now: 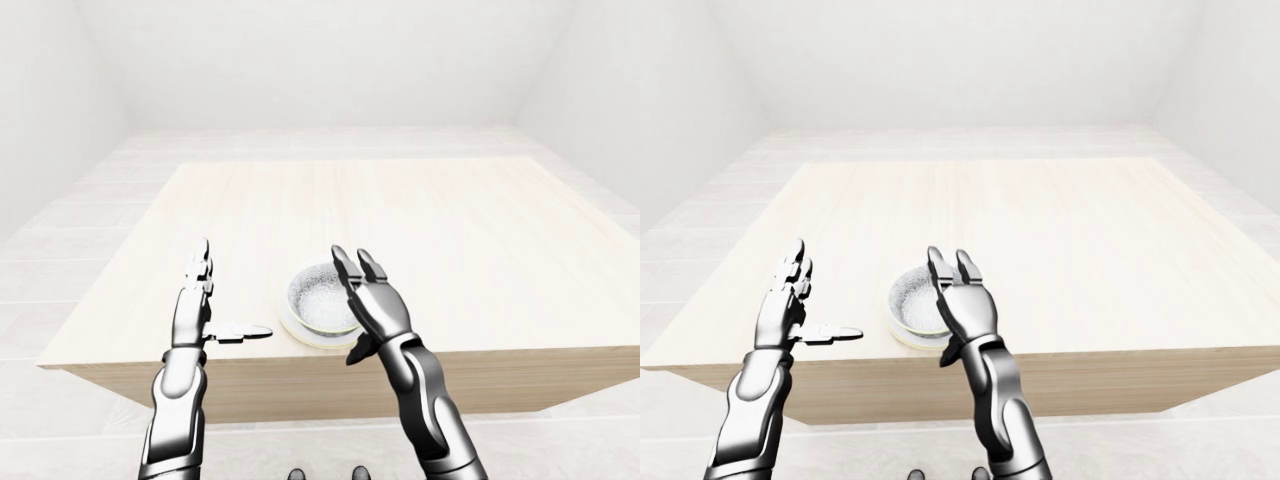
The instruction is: Put the bowl on the plate.
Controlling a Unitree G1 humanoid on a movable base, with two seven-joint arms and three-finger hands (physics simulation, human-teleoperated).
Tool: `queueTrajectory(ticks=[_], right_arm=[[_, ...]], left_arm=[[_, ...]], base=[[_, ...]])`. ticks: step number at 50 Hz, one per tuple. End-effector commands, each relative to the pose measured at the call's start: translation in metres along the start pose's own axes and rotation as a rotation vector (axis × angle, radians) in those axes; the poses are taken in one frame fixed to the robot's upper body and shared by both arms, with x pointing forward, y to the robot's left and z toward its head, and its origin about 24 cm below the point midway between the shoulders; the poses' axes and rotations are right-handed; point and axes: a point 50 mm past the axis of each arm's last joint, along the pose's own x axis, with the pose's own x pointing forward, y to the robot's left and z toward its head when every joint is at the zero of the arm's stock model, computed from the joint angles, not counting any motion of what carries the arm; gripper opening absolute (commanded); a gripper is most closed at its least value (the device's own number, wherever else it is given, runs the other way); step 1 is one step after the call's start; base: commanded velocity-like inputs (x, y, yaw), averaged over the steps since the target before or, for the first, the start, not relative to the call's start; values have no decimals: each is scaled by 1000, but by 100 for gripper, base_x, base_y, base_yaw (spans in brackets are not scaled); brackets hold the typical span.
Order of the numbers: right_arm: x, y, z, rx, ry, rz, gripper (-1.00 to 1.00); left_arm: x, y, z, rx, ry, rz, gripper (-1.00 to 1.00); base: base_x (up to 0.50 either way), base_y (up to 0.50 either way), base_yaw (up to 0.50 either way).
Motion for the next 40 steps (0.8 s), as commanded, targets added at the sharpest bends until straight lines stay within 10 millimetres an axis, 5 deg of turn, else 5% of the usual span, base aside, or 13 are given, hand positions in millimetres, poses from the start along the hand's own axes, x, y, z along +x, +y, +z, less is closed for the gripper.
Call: queueTrajectory(ticks=[1, 25, 40], right_arm=[[-7, -14, 7, 47, -41, 9, 100], [-36, -64, 22, 61, -147, -58, 100], [-42, -73, 20, 59, -148, -82, 100]], left_arm=[[0, 1, 2, -3, -2, 2, 100], [-5, 5, 12, -9, -17, 9, 100], [-6, 4, 13, -6, -19, 11, 100]], base=[[0, 0, 0], [0, 0, 0], [0, 0, 0]])
